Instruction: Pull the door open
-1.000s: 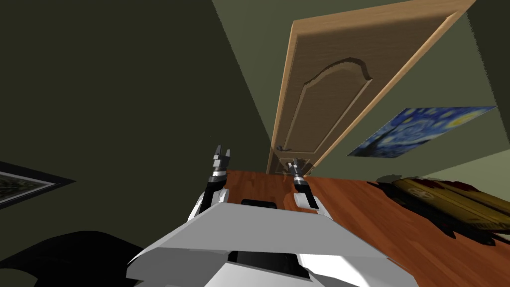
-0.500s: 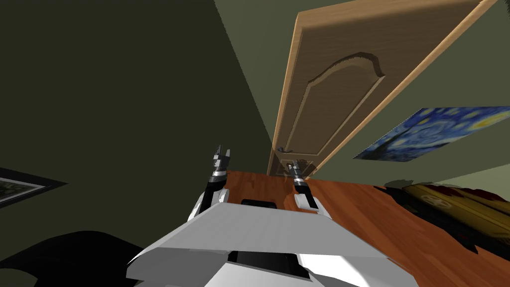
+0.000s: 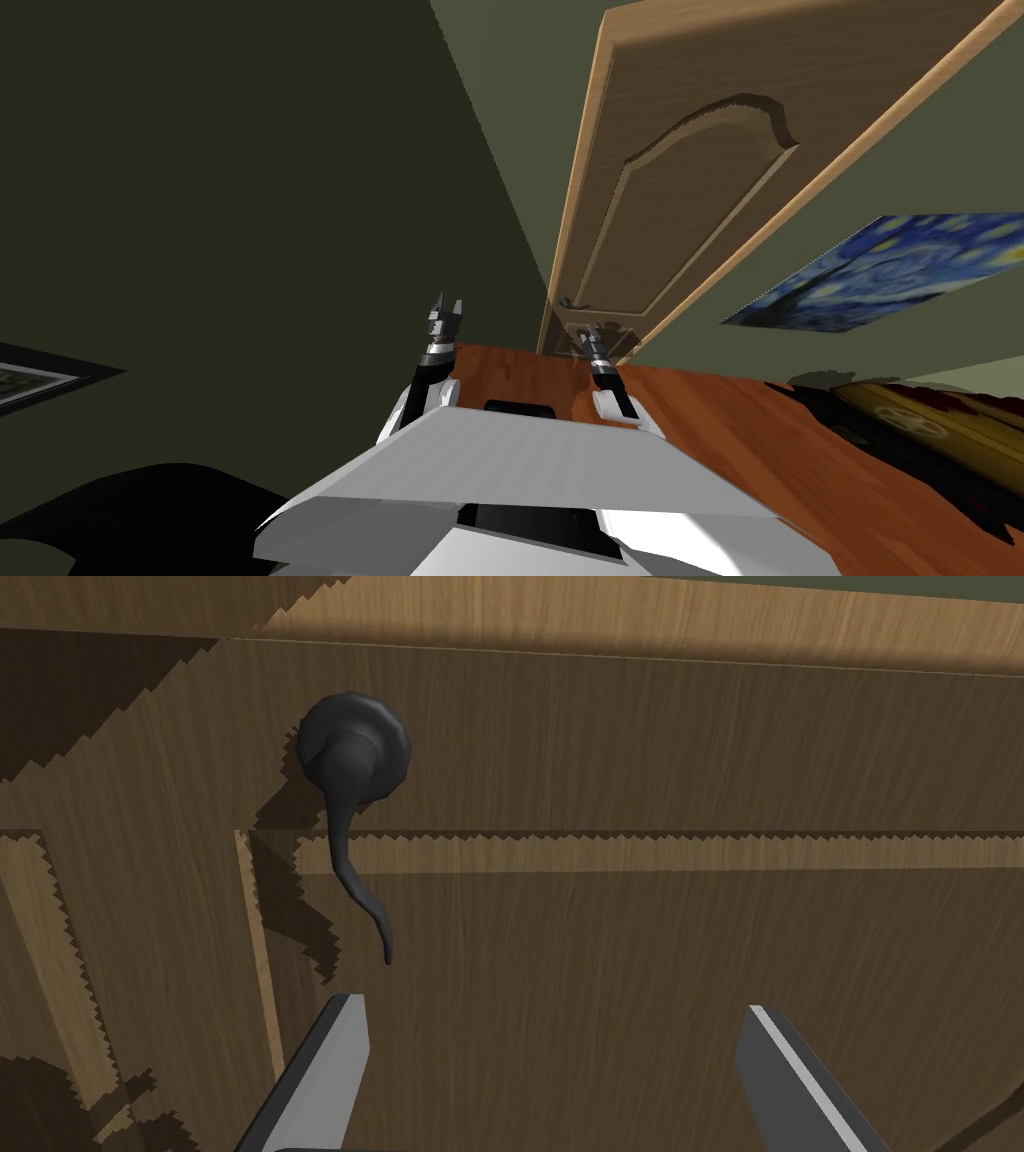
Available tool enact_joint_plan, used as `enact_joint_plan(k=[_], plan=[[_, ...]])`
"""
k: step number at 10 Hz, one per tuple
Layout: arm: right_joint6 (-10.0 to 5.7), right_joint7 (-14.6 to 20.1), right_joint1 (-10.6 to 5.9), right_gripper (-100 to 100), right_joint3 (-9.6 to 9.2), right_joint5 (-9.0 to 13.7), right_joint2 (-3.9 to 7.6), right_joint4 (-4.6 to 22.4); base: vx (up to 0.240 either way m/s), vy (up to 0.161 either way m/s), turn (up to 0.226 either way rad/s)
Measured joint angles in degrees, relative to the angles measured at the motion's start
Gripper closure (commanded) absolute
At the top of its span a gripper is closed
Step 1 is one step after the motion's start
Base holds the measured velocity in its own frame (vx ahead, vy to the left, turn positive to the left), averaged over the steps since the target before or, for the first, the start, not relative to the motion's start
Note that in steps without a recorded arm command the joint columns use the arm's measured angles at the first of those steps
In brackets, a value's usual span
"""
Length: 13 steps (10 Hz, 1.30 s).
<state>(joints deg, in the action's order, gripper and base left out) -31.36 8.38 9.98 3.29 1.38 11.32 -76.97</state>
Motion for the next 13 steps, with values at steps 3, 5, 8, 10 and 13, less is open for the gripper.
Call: enact_joint_plan(k=[3, 5, 8, 10, 13], plan=[[-0.79, -0.19, -1.66, -100, 0.48, -0.08, 0.66, 5.08, 0.097, -0.035, 0.058], [-1.12, -0.29, -2.06, -100, 0.67, -0.11, 1.06, 7.01, 0.053, -0.025, 0.021], [-1.76, -0.30, -3.27, -100, 1.05, -0.11, 1.75, 10.79, 0.078, -0.035, 0.046], [-2.53, -0.40, -4.14, -100, 1.30, -0.14, 2.09, 13.73, 0.094, -0.039, 0.038], [-2.93, -0.33, -5.01, -100, 1.62, -0.14, 2.82, 16.71, 0.092, -0.026, 0.035]])
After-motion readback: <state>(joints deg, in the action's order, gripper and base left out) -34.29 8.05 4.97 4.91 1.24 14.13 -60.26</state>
